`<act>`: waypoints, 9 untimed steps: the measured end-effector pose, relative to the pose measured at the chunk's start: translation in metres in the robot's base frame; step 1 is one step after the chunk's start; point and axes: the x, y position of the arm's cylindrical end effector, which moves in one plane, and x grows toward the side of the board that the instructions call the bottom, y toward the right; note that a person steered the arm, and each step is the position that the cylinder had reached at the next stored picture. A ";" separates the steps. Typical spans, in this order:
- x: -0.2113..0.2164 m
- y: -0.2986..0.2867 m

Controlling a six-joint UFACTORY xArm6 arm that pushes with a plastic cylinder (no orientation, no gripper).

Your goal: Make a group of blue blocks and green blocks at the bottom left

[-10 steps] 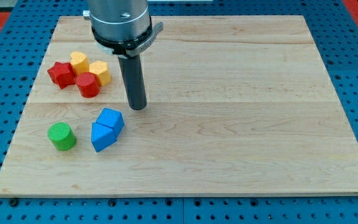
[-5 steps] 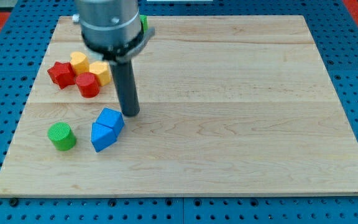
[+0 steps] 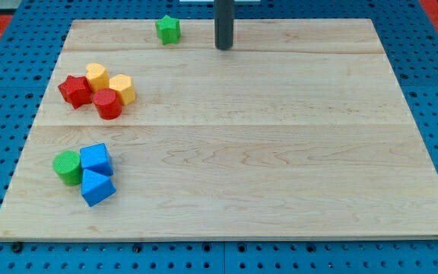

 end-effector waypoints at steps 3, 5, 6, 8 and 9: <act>-0.009 -0.159; 0.027 -0.079; 0.002 -0.101; 0.036 -0.144; 0.055 -0.109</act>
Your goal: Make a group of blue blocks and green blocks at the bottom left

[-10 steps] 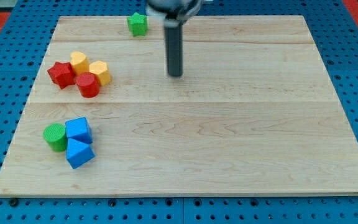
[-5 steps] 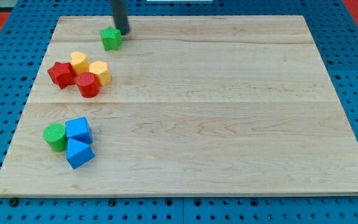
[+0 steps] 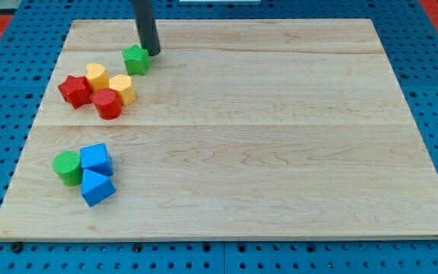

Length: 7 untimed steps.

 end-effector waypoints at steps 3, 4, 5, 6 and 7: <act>0.018 -0.053; 0.022 0.029; -0.011 0.055; -0.027 0.037; -0.033 0.039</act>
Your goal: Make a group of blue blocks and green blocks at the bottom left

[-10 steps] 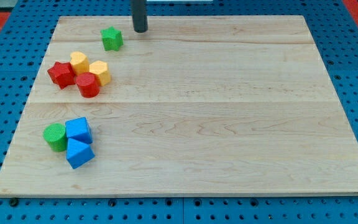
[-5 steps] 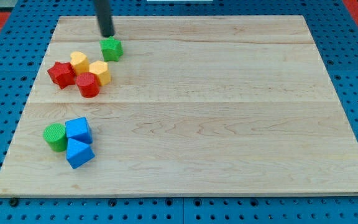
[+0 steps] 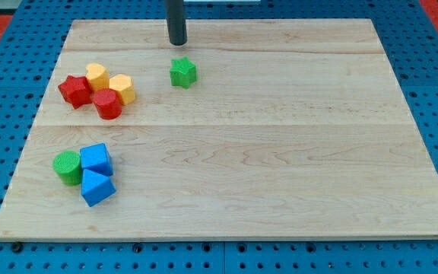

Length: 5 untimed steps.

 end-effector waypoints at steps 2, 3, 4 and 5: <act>0.084 0.024; 0.128 0.025; 0.091 0.066; 0.078 0.027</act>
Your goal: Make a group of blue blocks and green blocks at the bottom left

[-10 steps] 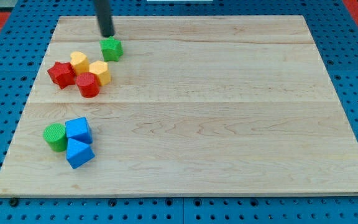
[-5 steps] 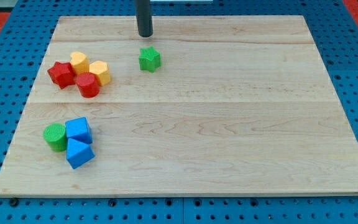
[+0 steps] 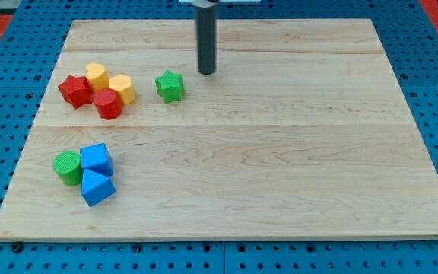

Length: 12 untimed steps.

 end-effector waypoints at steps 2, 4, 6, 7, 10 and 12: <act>0.107 -0.052; 0.139 -0.023; 0.122 -0.017; 0.099 -0.017; 0.118 -0.078; 0.115 -0.058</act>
